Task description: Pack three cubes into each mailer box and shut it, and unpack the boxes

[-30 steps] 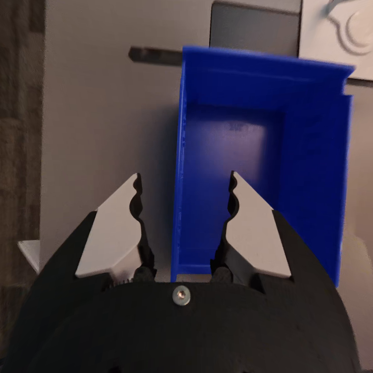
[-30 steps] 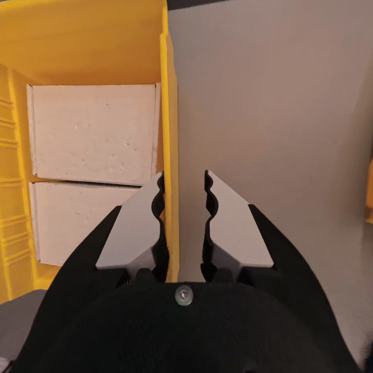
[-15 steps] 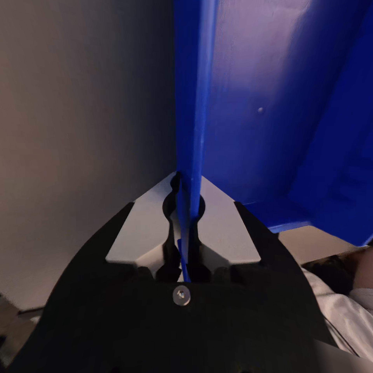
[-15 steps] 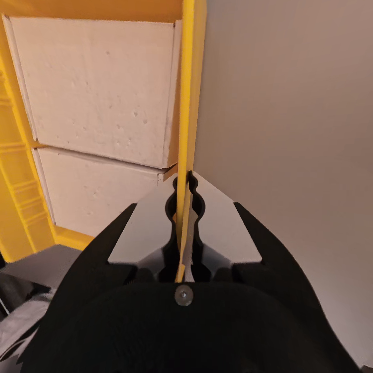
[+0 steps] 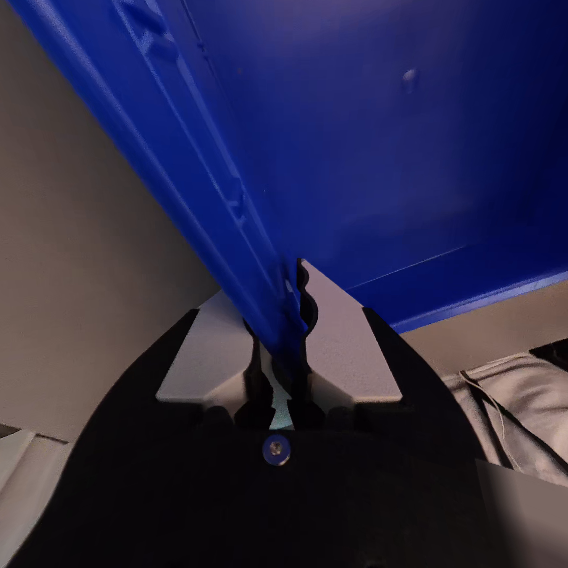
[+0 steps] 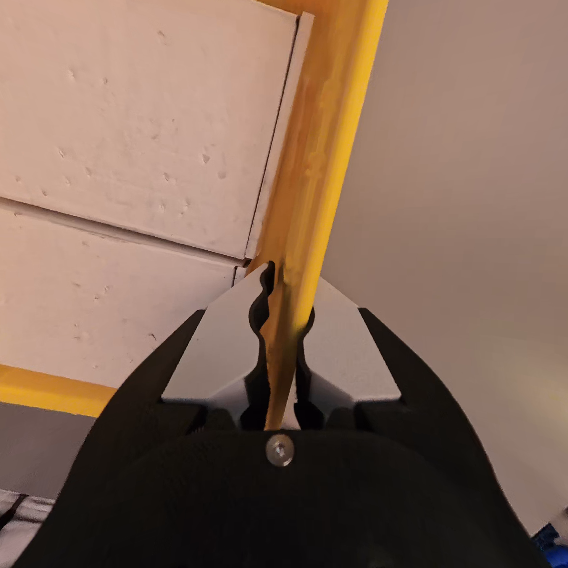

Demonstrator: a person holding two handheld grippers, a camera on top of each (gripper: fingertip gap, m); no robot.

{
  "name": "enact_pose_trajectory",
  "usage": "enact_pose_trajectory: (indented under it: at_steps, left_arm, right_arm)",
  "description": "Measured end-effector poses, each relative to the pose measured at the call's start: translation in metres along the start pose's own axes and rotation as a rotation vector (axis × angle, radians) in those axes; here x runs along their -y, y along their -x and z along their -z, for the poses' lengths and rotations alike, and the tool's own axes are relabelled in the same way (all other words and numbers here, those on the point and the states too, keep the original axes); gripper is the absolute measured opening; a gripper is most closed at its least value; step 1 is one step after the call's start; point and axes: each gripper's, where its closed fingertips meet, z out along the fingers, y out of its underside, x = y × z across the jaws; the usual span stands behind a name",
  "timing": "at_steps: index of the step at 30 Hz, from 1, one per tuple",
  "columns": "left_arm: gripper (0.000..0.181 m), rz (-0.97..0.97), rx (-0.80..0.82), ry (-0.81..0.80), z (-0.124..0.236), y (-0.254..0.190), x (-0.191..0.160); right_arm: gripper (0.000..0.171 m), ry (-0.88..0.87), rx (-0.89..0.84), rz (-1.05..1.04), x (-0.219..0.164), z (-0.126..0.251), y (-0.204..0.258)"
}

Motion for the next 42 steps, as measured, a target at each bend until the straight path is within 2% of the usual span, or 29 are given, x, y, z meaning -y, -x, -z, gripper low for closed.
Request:
enact_pose_trajectory:
  at_steps: [3,6,8,10,11,13,16,17,22,31,36,39,40,42]
  left_arm:
    - [0.020,-0.036,0.001,-0.002,0.006,-0.008,-0.005]
    - [0.025,-0.032,0.008,-0.117,0.030,-0.007,-0.001]
    - [0.032,-0.011,0.024,-0.208,0.049,-0.002,0.001]
    - [0.032,-0.002,0.019,-0.293,0.066,-0.001,0.002]
    - [0.031,-0.005,0.016,-0.332,0.074,-0.002,0.002]
    - [0.028,-0.017,0.006,-0.392,0.086,-0.005,0.002]
    - [0.027,-0.048,-0.004,-0.433,0.095,-0.011,-0.001]
    - [0.027,-0.058,-0.008,-0.433,0.095,-0.013,-0.003]
    - [0.029,-0.100,-0.021,-0.439,0.100,-0.021,-0.008]
    - [0.028,-0.152,-0.040,-0.464,0.105,-0.033,-0.004]
    - [0.028,-0.153,-0.039,-0.463,0.105,-0.034,-0.001]
    - [0.028,-0.158,-0.027,-0.463,0.105,-0.035,-0.001]
    - [0.027,-0.160,-0.025,-0.479,0.108,-0.036,0.001]
    - [0.028,-0.162,-0.039,-0.562,0.124,-0.041,0.007]
  right_arm:
    - [0.025,-0.048,-0.055,-0.006,0.007,0.012,-0.003]
    - [0.040,-0.244,-0.113,-0.016,0.028,0.059,0.011]
    - [0.044,-0.430,-0.072,0.069,0.048,0.096,0.054]
    - [0.049,-0.525,0.141,0.182,0.056,0.118,0.128]
    - [0.050,-0.498,0.264,0.231,0.053,0.119,0.165]
    - [0.040,-0.342,0.461,0.291,0.046,0.106,0.224]
    - [0.028,-0.091,0.454,0.254,0.043,0.066,0.244]
    - [0.019,-0.073,0.412,0.229,0.046,0.062,0.239]
    - [0.019,-0.033,0.316,0.221,0.044,0.064,0.233]
    - [0.039,0.117,0.191,0.154,0.061,0.013,0.252]
    - [0.030,0.061,0.229,0.075,0.096,-0.007,0.275]
    - [0.027,0.205,0.179,0.034,0.084,-0.032,0.271]
    - [0.012,0.254,0.186,0.018,0.080,-0.039,0.273]
    - [0.004,0.294,0.164,0.026,0.079,-0.042,0.271]
